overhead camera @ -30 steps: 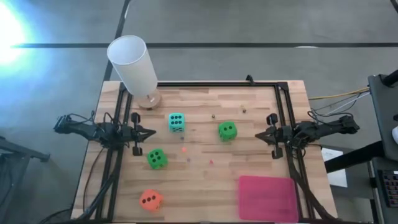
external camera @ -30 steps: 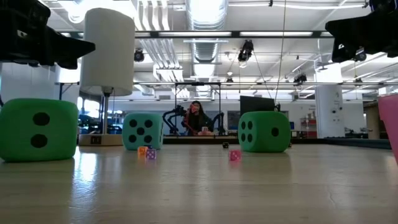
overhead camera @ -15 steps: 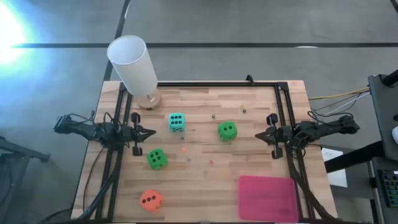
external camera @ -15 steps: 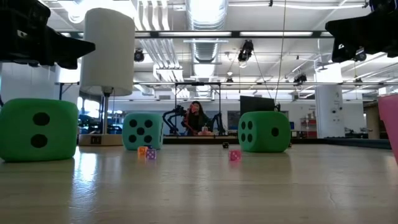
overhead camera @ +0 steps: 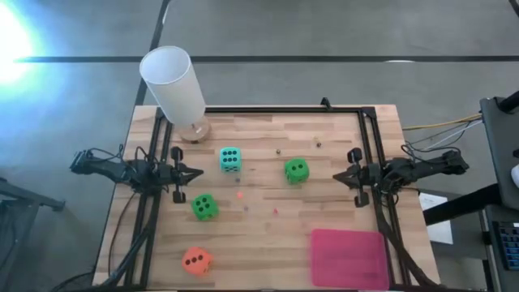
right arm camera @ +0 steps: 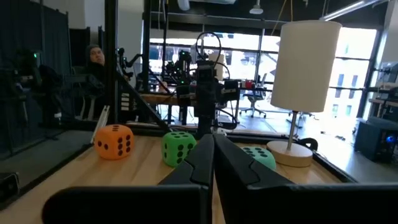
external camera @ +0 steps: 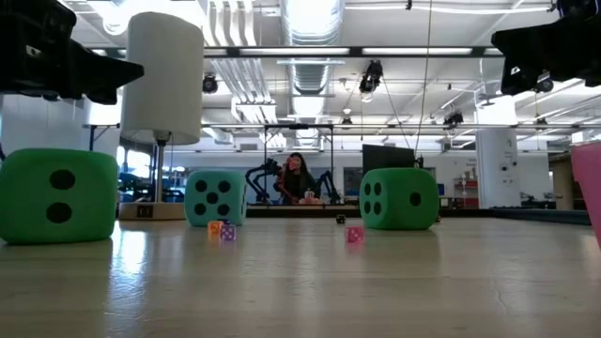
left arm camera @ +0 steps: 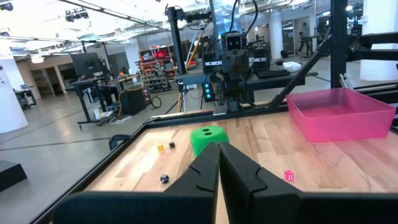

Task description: Pick & Place Dice

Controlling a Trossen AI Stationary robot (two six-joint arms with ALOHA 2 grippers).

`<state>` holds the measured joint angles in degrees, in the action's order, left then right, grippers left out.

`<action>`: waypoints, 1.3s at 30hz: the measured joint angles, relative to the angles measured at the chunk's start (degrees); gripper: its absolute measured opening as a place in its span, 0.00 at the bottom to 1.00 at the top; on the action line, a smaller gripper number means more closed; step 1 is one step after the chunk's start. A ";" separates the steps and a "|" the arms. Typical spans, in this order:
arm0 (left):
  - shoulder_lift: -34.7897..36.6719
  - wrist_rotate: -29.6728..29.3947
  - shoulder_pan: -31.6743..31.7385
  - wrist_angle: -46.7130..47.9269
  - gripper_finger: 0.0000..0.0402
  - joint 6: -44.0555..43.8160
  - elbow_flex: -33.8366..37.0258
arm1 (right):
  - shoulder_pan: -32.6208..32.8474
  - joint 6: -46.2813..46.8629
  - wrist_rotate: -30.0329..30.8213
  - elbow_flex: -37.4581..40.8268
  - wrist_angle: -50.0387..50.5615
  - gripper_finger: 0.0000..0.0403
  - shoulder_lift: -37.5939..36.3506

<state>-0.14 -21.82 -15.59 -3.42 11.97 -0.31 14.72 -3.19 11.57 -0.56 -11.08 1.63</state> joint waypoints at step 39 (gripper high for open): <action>0.00 0.00 0.01 0.00 0.05 0.00 -0.01 | 0.00 -2.87 0.57 -16.30 3.78 0.02 19.66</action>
<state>-0.14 -21.82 -15.58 -3.42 11.97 -0.32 14.72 -6.06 12.14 -16.86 -7.30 21.29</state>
